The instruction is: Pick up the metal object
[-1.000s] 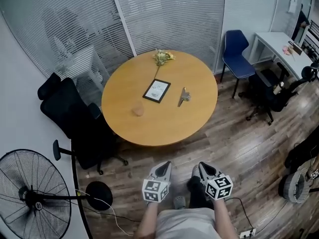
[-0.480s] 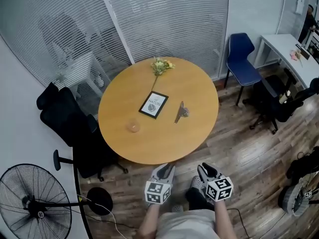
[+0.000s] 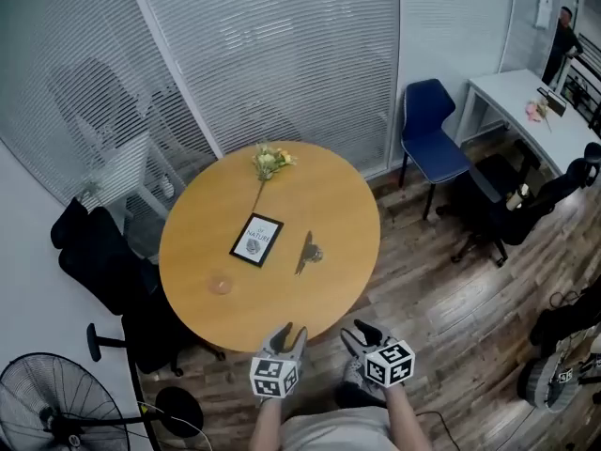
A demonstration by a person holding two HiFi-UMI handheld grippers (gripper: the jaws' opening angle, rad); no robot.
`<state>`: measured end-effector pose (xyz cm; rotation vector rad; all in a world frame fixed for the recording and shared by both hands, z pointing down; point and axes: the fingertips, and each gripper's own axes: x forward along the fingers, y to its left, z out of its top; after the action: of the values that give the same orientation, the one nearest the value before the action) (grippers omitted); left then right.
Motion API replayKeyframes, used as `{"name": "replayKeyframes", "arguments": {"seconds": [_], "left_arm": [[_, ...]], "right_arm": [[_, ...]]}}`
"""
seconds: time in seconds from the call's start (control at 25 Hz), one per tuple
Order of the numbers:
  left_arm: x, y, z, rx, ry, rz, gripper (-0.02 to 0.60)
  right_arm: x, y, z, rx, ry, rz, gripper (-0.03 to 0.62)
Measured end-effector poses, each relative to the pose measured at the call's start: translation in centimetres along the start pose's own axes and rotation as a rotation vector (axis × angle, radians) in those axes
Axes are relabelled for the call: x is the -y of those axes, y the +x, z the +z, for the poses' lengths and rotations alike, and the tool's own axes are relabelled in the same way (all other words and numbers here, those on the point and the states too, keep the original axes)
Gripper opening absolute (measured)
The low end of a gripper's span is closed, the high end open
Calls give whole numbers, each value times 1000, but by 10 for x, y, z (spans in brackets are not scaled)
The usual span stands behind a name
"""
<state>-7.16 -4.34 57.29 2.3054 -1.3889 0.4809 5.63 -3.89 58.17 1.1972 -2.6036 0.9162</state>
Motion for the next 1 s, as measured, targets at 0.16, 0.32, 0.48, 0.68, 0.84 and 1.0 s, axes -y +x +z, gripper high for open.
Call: {"name": "replayKeyframes", "arguments": {"seconds": [0.16,0.32,0.48,0.68,0.84,1.0], "left_arm": [[-3,12,4,-13,-1,23,138],[0,31,8,-13,1,6,138],[-10,51,15,-11,12,-17,138],[-20,85,27,-6,30,-60,138],[-37,122,46,-10,52,-91,138],[-67,151,56,-31,72,-98,138]], "right_arm": [[17,-2,8,3,14,-9,153],[39,-8,9,8,23,-49,153],[51,3,12,5,28,-72,153],[67,16,25,15,23,-114,153],[88,35,45,22,22,-152,153],[101,63,52,18,53,-179,153]]}}
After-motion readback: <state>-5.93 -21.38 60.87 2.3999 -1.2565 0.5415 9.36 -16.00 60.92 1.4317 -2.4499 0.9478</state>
